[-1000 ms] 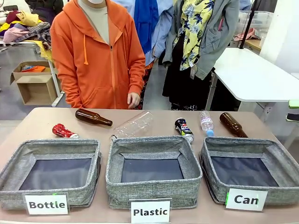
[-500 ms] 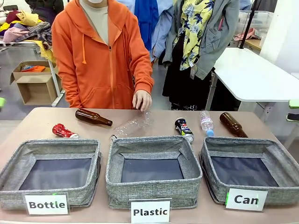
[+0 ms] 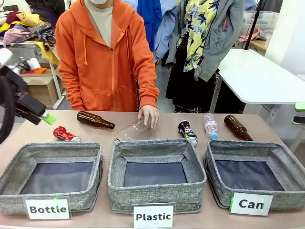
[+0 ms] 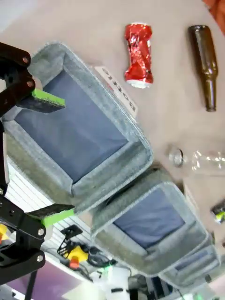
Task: Sort the can waste into the basket.
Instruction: Pick up the can waste from the table and place it in the right Fabric basket.
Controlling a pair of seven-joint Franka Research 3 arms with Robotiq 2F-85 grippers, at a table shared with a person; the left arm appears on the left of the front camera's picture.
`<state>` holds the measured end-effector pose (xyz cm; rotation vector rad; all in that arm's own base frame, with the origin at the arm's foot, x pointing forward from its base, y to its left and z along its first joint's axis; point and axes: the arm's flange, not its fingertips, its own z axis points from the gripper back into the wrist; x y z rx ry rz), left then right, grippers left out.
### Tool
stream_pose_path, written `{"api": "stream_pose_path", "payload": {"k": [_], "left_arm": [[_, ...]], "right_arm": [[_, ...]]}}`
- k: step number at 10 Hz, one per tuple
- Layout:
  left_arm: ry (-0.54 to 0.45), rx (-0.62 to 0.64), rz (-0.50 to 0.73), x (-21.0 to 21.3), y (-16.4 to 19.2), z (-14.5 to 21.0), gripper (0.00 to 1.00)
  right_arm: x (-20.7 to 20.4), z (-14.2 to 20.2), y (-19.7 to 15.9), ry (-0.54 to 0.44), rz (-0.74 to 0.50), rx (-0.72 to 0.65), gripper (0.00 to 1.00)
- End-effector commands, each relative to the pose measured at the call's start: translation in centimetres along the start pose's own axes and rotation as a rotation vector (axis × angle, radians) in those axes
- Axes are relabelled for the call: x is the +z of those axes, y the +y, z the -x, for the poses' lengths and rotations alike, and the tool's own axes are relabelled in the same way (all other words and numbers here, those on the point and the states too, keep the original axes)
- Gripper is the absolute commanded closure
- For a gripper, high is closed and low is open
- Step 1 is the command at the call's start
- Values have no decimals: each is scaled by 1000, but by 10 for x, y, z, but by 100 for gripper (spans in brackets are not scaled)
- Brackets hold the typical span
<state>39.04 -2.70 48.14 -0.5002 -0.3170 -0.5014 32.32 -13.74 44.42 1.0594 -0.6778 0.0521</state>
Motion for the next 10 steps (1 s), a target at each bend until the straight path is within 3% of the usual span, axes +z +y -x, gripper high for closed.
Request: {"api": "stream_pose_path", "payload": {"k": [1, 2, 6, 7, 10], "left_arm": [[-1, 85, 4, 9, 12, -11, 0], [0, 0, 0, 0, 0, 0, 0], [3, 18, 9, -3, 1, -5, 0], [2, 241, 10, -8, 4, -17, 0], [13, 418, 33, -24, 12, -40, 0]], "right_arm": [[-2, -4, -2, -26, -21, 30, 0], [-2, -4, -2, -26, -21, 30, 0], [-2, -4, -2, -26, -21, 30, 0], [-2, -4, -2, -26, -21, 30, 0], [-2, -4, -2, -26, -21, 30, 0]]}}
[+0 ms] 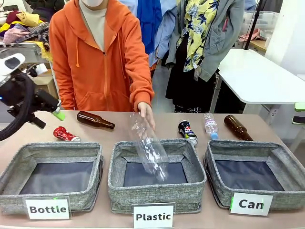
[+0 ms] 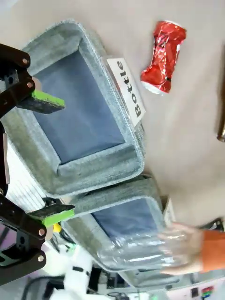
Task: Sort the can waste into the basket.
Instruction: Pick up the can waste from the table and place it in the right Fabric basket.
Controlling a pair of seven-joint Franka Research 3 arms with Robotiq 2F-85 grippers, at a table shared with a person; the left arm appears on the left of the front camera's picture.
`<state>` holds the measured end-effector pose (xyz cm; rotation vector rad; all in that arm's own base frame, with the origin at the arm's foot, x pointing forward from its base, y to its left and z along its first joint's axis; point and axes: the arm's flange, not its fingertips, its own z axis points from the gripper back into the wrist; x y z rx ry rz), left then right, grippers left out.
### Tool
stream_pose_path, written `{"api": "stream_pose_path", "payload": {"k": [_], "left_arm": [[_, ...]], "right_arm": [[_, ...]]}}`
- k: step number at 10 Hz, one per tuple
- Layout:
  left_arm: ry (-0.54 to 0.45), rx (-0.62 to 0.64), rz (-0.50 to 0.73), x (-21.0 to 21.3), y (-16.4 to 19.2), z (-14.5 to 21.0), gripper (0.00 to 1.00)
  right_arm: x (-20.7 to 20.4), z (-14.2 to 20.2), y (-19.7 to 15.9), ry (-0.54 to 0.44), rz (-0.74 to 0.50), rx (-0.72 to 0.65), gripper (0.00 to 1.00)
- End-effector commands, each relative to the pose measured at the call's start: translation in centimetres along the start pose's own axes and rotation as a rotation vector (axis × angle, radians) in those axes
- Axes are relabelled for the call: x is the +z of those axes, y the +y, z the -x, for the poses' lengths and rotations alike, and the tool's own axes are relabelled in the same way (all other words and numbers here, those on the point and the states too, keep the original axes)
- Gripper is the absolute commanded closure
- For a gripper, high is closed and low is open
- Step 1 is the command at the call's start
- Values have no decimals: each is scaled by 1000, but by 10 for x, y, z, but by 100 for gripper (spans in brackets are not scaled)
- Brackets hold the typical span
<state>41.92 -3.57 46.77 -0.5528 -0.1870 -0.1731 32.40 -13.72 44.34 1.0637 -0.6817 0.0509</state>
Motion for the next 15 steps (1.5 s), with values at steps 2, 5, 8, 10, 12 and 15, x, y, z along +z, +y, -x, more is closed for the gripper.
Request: {"api": "stream_pose_path", "payload": {"k": [2, 5, 8, 10, 12, 15], "left_arm": [[-5, 271, 6, -24, 2, -46, 0], [-12, 505, -113, -57, 12, -66, 0], [-16, 660, -200, -83, 31, -78, 0], [-42, 725, -294, -99, 48, -81, 0], [-133, 797, -349, -110, 60, -87, 0], [-127, 863, -451, -130, 80, -93, 0]], "right_arm": [[-2, -3, -1, -22, -17, 30, 0], [-2, -3, -1, -22, -17, 30, 0], [-2, -3, -1, -22, -17, 30, 0], [-2, -3, -1, -22, -17, 30, 0], [-2, -3, -1, -22, -17, 30, 0], [-2, -3, -1, -22, -17, 30, 0]]}}
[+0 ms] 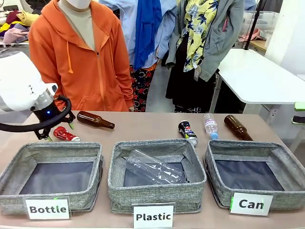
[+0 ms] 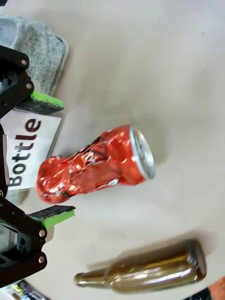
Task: Sort the can waste into the basket.
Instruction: Pick up the can waste from the table and place it in the right Fabric basket.
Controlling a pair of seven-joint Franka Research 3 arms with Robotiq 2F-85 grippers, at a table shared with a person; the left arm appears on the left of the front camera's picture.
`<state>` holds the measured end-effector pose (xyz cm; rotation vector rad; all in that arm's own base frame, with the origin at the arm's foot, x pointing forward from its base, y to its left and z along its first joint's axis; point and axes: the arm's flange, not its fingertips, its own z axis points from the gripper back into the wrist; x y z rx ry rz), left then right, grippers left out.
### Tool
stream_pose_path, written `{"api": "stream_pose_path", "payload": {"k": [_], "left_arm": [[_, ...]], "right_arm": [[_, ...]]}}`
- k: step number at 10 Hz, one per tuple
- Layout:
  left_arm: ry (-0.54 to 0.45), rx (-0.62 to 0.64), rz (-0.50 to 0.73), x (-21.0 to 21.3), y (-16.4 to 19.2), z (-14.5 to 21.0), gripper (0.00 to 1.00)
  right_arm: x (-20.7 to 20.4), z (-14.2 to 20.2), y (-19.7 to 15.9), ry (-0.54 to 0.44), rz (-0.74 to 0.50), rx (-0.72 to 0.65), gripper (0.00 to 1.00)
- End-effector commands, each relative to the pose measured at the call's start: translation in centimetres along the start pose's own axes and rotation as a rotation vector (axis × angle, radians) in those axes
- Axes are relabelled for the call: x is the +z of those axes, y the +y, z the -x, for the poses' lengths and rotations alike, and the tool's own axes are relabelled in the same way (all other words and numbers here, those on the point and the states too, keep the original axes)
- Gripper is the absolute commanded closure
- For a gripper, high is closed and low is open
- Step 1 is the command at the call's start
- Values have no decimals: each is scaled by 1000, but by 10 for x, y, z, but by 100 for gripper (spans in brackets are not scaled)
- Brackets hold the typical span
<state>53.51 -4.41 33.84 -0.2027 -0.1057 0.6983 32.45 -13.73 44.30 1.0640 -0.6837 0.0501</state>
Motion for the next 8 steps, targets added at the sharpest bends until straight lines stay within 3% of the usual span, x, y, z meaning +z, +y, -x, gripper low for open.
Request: {"api": "stream_pose_path", "payload": {"k": [1, 7, 8], "left_arm": [[2, 41, -61, -6, -9, -6, 0], [-53, 110, -114, -22, -15, -14, 0], [-68, 120, -126, -23, -16, -15, 48]], "right_arm": [[-1, -3, -1, -20, -17, 30, 0], [-1, -3, -1, -20, -17, 30, 0], [-1, -3, -1, -20, -17, 30, 0]]}}
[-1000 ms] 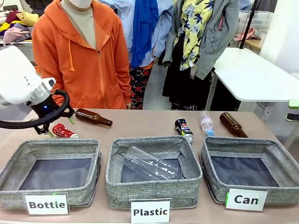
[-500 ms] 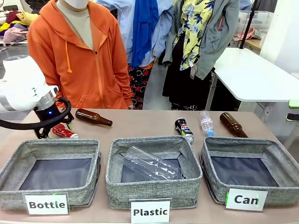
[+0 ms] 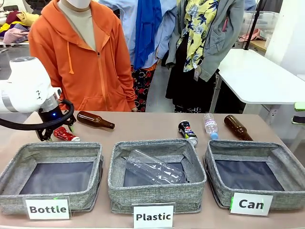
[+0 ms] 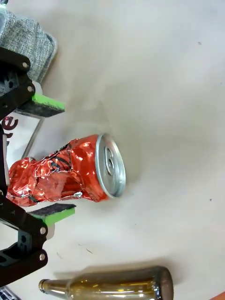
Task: Sort the can waste into the basket.
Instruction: Pick up the can waste from the table and place it in the right Fabric basket.
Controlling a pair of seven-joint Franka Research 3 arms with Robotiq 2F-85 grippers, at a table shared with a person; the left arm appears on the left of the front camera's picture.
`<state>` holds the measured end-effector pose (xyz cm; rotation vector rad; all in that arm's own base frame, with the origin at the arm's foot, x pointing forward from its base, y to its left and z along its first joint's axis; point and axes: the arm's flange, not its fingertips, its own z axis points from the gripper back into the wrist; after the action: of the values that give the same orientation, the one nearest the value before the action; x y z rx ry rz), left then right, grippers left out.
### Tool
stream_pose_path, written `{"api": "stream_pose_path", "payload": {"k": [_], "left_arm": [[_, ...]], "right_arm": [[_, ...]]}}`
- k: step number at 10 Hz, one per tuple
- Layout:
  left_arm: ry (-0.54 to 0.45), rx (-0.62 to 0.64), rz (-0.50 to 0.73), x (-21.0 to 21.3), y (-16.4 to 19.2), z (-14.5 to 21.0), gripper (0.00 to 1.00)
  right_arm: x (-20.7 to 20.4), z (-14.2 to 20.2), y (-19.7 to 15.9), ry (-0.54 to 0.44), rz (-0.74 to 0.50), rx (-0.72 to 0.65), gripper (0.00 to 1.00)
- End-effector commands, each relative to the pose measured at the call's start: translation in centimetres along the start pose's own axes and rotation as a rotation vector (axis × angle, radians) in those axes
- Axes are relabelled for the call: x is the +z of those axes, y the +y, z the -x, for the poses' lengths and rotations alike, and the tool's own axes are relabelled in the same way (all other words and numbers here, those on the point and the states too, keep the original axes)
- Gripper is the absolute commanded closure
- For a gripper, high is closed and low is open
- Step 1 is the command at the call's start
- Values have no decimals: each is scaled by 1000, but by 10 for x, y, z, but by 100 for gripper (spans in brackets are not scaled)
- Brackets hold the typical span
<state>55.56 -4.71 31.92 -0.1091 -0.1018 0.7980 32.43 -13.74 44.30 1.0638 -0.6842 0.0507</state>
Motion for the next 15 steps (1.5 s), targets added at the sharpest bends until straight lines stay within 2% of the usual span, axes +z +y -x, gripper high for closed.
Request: {"api": "stream_pose_path", "payload": {"k": [1, 2, 4, 5, 7, 12, 15], "left_arm": [[-35, 24, -34, 0, -6, -2, 58], [-46, 30, -31, 0, -6, -1, 100], [-73, 43, -31, 0, -7, 0, 100], [-78, 46, -36, 0, -7, 0, 85], [-83, 51, -29, 2, -7, 0, 100], [-78, 55, -7, 9, -1, -4, 100], [-122, 30, 127, 59, 25, -1, 100]], "right_arm": [[-2, -3, -1, -20, -17, 29, 0], [-2, -3, -1, -20, -17, 29, 0], [-2, -3, -1, -20, -17, 29, 0], [-2, -3, -1, -20, -17, 29, 0], [-2, -3, -1, -20, -17, 29, 0], [-2, -3, -1, -20, -17, 29, 0], [-2, -3, -1, -20, -17, 29, 0]]}}
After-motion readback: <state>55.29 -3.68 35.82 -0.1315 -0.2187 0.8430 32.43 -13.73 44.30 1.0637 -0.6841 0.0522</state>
